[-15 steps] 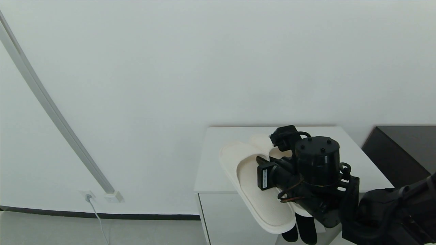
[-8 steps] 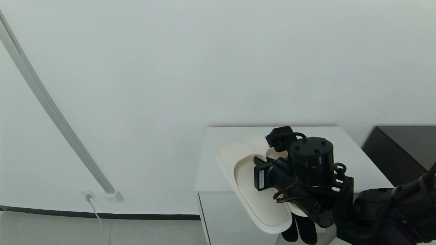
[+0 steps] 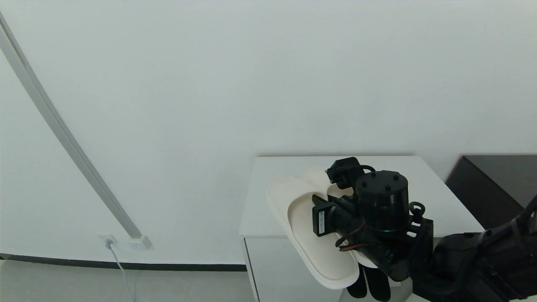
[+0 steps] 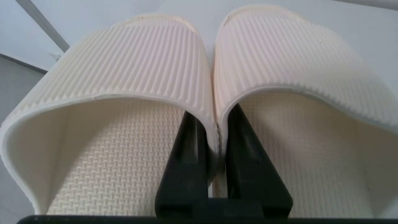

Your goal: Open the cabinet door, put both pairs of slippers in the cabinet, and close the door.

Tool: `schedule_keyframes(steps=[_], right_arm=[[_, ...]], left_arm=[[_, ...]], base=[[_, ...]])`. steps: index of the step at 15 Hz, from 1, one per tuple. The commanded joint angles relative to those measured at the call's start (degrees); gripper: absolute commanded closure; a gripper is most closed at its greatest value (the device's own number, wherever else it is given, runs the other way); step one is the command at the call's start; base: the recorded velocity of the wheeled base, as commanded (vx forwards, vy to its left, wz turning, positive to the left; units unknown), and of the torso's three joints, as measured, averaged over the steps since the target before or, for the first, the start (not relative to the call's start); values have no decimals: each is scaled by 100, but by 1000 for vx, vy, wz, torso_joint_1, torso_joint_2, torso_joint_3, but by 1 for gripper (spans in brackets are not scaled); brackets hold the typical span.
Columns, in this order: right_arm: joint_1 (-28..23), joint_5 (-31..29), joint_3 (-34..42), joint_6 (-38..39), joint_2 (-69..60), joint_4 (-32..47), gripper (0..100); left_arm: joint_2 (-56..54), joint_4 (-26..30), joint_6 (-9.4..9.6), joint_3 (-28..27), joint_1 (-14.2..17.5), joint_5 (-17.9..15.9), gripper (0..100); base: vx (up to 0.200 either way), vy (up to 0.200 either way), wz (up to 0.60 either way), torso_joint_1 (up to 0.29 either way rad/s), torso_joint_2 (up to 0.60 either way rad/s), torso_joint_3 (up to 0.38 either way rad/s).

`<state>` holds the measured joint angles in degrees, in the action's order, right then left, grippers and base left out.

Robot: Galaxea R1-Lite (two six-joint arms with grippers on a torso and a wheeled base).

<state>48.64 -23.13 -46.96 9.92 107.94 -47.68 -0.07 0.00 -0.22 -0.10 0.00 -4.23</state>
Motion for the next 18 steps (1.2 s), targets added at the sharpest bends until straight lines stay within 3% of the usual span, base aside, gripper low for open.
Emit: schedule_keyframes(steps=[1,11,18], right_arm=[[5,1,2,1,26,-5,100],[5,-34,29,1,35,-14,100],[5,-175,20,1,114,-22,100]], left_arm=[[7,0,-4,1,0,1,100],[7,0,-4,1,0,1,100],[7,0,-4,1,0,1,100]], base=[[-200,0,0,2,2,2],[-200,0,0,1,4,4],[0,0,0,0,0,0]])
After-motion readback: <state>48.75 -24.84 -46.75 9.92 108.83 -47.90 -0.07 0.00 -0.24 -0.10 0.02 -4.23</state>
